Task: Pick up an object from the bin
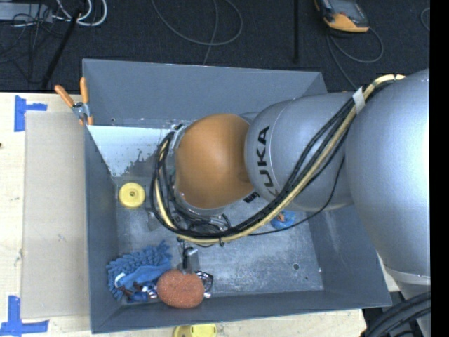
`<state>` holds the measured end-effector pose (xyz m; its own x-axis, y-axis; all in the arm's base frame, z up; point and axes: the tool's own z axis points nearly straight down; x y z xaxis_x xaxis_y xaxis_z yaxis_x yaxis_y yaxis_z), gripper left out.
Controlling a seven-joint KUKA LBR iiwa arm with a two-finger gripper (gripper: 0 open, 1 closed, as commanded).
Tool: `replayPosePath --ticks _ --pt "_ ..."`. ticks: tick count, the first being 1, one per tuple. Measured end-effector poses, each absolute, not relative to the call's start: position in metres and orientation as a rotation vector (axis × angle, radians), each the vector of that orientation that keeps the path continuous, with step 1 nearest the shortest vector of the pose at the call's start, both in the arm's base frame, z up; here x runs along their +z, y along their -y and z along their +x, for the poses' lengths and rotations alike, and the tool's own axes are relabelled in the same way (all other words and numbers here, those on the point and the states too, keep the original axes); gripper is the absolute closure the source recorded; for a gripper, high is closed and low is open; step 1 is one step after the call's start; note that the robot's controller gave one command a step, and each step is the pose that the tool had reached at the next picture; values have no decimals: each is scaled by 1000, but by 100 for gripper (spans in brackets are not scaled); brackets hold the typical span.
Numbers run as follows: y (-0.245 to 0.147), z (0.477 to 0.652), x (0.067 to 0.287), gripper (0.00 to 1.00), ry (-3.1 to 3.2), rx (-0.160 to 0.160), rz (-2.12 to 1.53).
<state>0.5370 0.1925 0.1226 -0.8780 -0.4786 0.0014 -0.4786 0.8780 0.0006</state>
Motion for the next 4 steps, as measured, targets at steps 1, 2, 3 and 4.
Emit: replayPosePath --ticks 1,2,3,4 --pt "-191 514 98 0 2993 0 956" --pt "-201 493 75 100 3015 2 931" --pt "-201 493 75 100 3016 1 929" --pt "-193 500 130 100 2992 -1 946"
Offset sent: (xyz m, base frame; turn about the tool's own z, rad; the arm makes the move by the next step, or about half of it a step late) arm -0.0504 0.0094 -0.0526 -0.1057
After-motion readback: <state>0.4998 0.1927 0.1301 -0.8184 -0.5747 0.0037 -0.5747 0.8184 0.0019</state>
